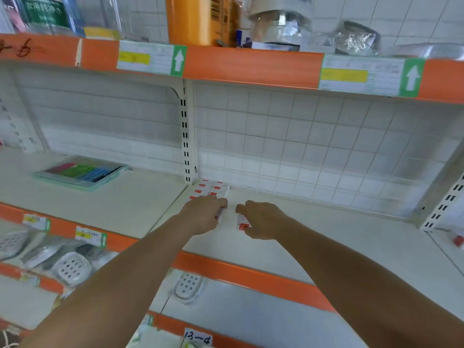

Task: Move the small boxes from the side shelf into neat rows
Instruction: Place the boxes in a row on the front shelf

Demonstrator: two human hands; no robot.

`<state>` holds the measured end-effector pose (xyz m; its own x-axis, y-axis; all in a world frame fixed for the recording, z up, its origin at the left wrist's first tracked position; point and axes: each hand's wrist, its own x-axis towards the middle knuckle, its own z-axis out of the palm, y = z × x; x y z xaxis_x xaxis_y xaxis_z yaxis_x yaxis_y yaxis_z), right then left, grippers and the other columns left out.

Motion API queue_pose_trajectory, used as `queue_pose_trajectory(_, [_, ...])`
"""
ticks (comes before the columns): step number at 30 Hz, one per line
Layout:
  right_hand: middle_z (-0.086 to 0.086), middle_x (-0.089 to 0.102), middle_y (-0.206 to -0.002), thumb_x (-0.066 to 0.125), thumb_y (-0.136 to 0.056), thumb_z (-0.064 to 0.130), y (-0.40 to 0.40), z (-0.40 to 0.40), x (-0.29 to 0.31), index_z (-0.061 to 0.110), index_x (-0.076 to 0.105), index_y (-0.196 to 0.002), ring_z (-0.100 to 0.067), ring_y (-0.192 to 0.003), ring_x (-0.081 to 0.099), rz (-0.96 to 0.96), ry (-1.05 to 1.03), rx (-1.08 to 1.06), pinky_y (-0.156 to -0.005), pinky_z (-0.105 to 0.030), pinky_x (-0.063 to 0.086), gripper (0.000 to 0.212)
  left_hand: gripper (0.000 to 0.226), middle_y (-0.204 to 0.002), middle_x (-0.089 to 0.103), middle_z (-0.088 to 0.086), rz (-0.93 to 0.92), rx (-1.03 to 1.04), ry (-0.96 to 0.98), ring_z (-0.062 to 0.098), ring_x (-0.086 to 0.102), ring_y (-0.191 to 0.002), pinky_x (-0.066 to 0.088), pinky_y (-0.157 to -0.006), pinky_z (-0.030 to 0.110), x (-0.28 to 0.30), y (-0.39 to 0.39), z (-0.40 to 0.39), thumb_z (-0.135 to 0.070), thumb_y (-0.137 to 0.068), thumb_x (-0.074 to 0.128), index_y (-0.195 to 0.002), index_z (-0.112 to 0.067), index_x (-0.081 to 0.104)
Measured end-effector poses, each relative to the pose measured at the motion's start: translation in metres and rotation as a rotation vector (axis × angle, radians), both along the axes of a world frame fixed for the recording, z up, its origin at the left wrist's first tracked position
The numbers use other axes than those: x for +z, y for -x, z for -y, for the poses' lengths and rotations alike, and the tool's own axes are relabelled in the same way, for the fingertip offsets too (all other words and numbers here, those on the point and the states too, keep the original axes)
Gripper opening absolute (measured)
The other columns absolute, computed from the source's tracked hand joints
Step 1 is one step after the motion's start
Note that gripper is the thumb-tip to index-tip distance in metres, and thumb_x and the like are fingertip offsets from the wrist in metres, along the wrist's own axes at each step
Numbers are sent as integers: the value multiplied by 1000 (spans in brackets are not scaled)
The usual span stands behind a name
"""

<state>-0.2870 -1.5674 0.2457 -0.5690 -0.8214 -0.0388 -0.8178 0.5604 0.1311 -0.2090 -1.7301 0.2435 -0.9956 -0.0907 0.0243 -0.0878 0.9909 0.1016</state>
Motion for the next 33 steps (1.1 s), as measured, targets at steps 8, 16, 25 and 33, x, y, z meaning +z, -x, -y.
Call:
queue_pose_trajectory(8, [-7, 51, -123, 54, -92, 26, -37, 53, -5, 19, 35, -143, -27, -105, 58, -7, 12, -105, -74, -32, 43, 55, 39, -113, 59, 5, -11, -125, 0, 27, 58, -99, 45, -72, 32, 1, -21, 64, -11, -88, 51, -125, -23, 52])
queue_pose_trajectory(16, [-6, 60, -123, 53, -94, 39, -59, 92, -21, 17, 41, -140, -25, -108, 56, -114, 13, -104, -88, -36, 45, 53, 37, -114, 57, 0, -1, -187, -51, 19, 53, -103, 41, -69, 28, -9, -35, 110, -31, -86, 64, -121, -23, 55])
queue_pose_trajectory(25, [-4, 61, -127, 59, -91, 41, -58, 99, -26, 27, 44, -139, -26, -111, 58, 148, 195, -178, -86, -40, 52, 52, 42, -108, 52, -1, 73, -166, -225, 16, 50, -93, 44, -76, 30, -19, -36, 121, -28, -83, 69, -121, -20, 54])
queue_pose_trajectory(33, [-5, 61, -127, 67, -85, 24, -55, 96, -27, 23, 47, -135, -28, -106, 61, 321, 277, -233, -87, -39, 52, 53, 35, -100, 57, -1, 103, -125, -190, 18, 52, -85, 41, -65, 29, -16, -35, 118, -30, -85, 65, -113, -18, 50])
